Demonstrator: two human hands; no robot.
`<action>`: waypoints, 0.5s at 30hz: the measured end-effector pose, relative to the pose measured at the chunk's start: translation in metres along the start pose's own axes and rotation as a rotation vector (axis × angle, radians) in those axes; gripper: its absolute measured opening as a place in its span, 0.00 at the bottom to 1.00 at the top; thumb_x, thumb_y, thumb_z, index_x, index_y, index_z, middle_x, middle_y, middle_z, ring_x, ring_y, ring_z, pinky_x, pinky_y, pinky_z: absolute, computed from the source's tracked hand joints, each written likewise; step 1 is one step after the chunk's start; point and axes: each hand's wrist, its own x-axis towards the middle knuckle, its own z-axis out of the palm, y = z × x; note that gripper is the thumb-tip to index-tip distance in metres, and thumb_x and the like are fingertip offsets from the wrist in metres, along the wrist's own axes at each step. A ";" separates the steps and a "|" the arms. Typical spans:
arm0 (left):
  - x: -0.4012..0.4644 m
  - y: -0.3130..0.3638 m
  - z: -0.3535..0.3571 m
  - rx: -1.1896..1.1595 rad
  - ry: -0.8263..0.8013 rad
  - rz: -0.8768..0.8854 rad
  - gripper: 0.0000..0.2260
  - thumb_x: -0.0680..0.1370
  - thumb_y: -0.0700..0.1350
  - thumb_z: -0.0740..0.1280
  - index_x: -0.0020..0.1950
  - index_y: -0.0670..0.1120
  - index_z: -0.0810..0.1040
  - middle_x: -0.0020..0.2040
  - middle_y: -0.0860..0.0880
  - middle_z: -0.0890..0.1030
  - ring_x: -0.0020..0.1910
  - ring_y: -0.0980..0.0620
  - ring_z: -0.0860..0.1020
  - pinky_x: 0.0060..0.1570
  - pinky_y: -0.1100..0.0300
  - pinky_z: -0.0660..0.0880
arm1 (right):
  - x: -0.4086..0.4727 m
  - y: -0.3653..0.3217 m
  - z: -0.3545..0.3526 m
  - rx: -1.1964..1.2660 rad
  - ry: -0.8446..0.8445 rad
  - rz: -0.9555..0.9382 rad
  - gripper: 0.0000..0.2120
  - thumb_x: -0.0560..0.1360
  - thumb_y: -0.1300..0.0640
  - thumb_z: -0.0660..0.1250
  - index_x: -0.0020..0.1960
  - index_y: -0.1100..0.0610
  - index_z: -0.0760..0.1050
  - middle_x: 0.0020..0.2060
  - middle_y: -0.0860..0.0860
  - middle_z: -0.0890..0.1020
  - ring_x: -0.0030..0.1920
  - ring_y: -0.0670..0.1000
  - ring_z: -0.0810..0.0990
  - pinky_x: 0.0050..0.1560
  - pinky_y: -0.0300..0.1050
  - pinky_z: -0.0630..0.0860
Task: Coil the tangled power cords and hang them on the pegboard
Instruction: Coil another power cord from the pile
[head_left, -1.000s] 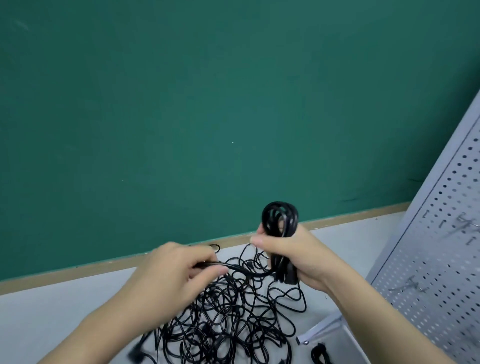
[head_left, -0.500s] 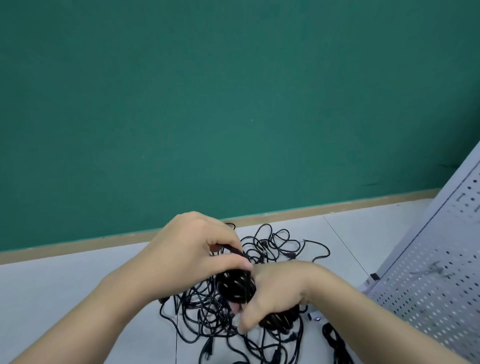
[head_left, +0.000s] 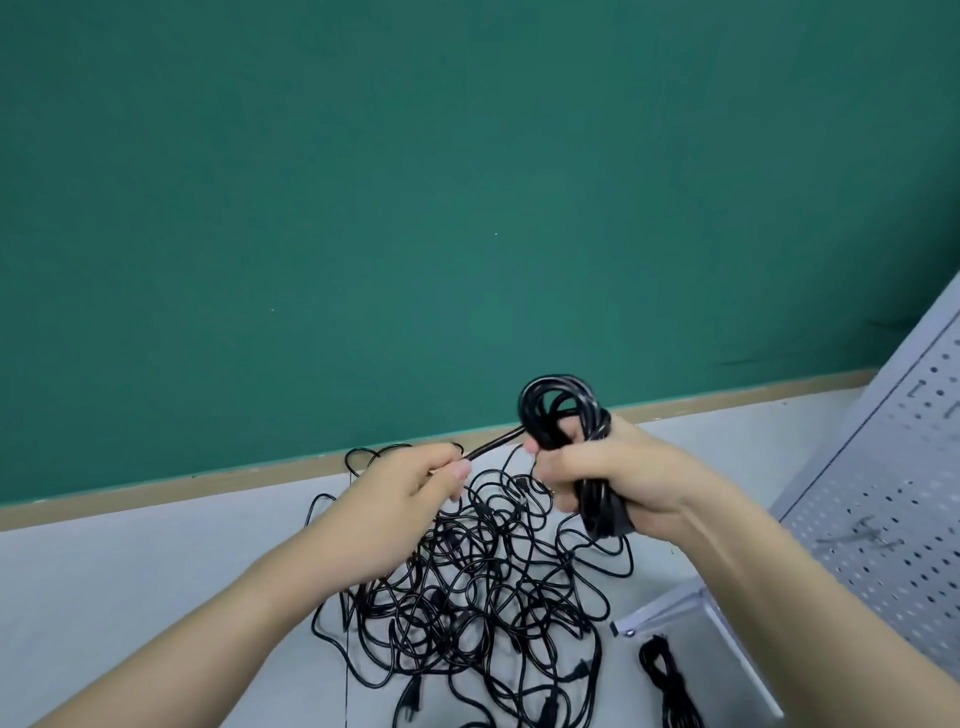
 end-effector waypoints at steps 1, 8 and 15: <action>0.001 -0.003 0.004 0.086 -0.026 -0.023 0.16 0.86 0.54 0.57 0.40 0.51 0.72 0.31 0.54 0.68 0.30 0.56 0.65 0.37 0.54 0.70 | 0.006 0.004 -0.006 0.038 0.116 0.031 0.12 0.62 0.64 0.75 0.44 0.57 0.81 0.30 0.52 0.75 0.27 0.48 0.74 0.33 0.43 0.72; -0.006 0.014 0.013 0.476 -0.261 0.039 0.21 0.86 0.58 0.54 0.39 0.47 0.67 0.32 0.52 0.71 0.29 0.54 0.67 0.34 0.55 0.67 | 0.018 0.031 -0.016 -0.362 0.209 0.132 0.06 0.59 0.59 0.73 0.36 0.54 0.82 0.33 0.53 0.81 0.35 0.53 0.78 0.42 0.49 0.76; -0.022 0.033 0.006 0.675 -0.383 0.358 0.16 0.83 0.59 0.62 0.41 0.50 0.74 0.32 0.53 0.70 0.34 0.53 0.69 0.38 0.57 0.64 | 0.027 0.085 0.035 -0.893 -0.071 0.108 0.09 0.62 0.55 0.75 0.37 0.51 0.76 0.32 0.45 0.79 0.33 0.44 0.77 0.35 0.40 0.75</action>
